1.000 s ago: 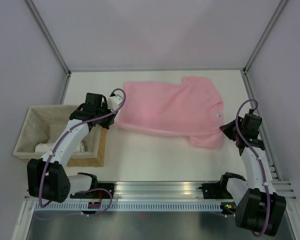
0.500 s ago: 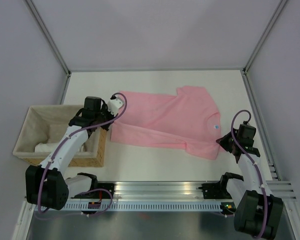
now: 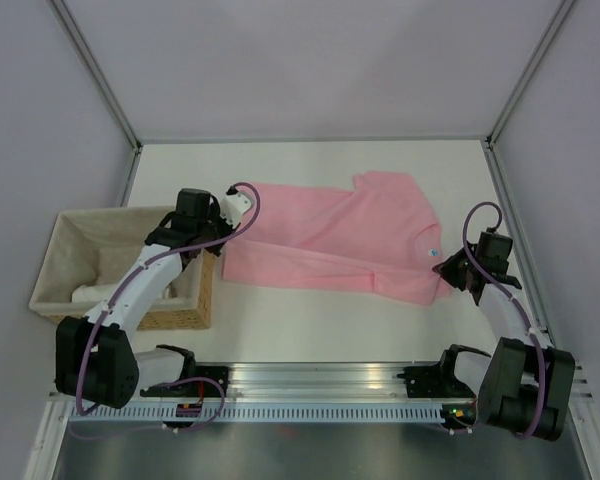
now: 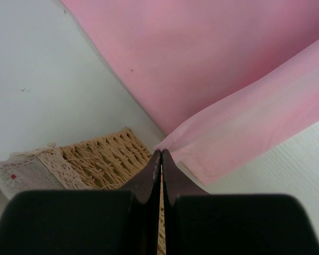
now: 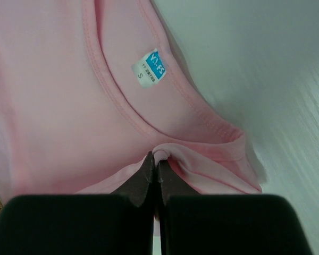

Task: Roll the t-shirts
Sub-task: Fold the tshirt

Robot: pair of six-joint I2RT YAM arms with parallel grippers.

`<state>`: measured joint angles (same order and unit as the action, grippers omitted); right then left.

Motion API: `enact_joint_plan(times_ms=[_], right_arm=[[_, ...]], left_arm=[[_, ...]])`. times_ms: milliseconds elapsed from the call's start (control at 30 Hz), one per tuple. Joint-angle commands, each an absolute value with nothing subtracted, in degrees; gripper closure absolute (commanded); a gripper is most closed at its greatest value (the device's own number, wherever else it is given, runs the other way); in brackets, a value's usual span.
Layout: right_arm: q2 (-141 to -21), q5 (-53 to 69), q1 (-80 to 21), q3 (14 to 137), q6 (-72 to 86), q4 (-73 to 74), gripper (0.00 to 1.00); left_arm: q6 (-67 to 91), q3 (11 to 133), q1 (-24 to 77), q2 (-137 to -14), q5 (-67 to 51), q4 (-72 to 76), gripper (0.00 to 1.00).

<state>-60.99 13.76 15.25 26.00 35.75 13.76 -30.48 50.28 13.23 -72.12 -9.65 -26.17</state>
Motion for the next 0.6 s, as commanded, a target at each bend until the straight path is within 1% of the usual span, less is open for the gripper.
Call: enact_joint_plan(times_ms=[0,133,300,400,500,567], right_arm=[[-65.0,14.1,15.4,31.2,35.2,9.4,1.0],[-68.0,13.4,15.4,34.6,34.3,9.2,1.0],[-71.6,13.8,15.4,35.0,34.5,7.6,0.99],[-73.4,14.3,15.3,35.3,35.3,6.3,0.99],[-74.9,13.8,15.2,36.7,35.5,5.8,0.99],[-75.8,13.2,15.2,37.3,35.2,5.7,0.98]], left_arm=[[-26.6,44.6,13.3,-78.5,-7.6,-31.8,0.98],[-25.8,45.1,13.4,-78.0,-6.3,-30.3,0.98],[-27.0,45.2,14.4,-77.9,-4.4,-30.3,0.98],[-27.3,45.1,17.6,-76.9,-3.9,-30.3,0.98],[-26.8,45.3,20.2,-78.7,-1.2,-29.1,0.98],[-25.6,46.1,20.2,-80.8,1.3,-27.6,0.98]])
